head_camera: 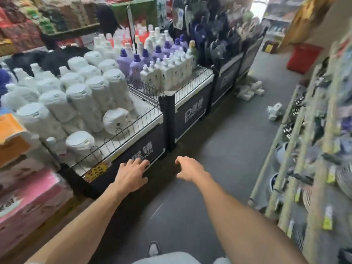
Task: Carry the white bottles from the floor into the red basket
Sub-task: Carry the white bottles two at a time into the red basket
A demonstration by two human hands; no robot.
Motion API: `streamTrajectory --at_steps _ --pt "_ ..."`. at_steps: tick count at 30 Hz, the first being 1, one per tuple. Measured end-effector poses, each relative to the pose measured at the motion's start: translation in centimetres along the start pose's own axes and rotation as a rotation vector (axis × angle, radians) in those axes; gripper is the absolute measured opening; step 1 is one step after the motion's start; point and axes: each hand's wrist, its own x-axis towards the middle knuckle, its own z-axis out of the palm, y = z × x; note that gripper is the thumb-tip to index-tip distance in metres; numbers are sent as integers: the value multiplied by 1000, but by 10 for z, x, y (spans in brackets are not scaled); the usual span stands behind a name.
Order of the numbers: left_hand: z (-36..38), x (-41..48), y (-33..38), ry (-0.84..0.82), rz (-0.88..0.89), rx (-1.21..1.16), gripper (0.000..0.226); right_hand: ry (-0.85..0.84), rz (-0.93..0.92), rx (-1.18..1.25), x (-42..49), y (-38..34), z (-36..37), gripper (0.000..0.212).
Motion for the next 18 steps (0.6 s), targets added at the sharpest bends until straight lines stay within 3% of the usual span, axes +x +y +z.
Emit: streamTrajectory --at_steps 8,18 --pt "-24 92 38 39 210 -23 62 130 210 158 16 42 -30 48" --pt "-43 195 49 -19 350 18 62 273 504 258 8 101 -78 52"
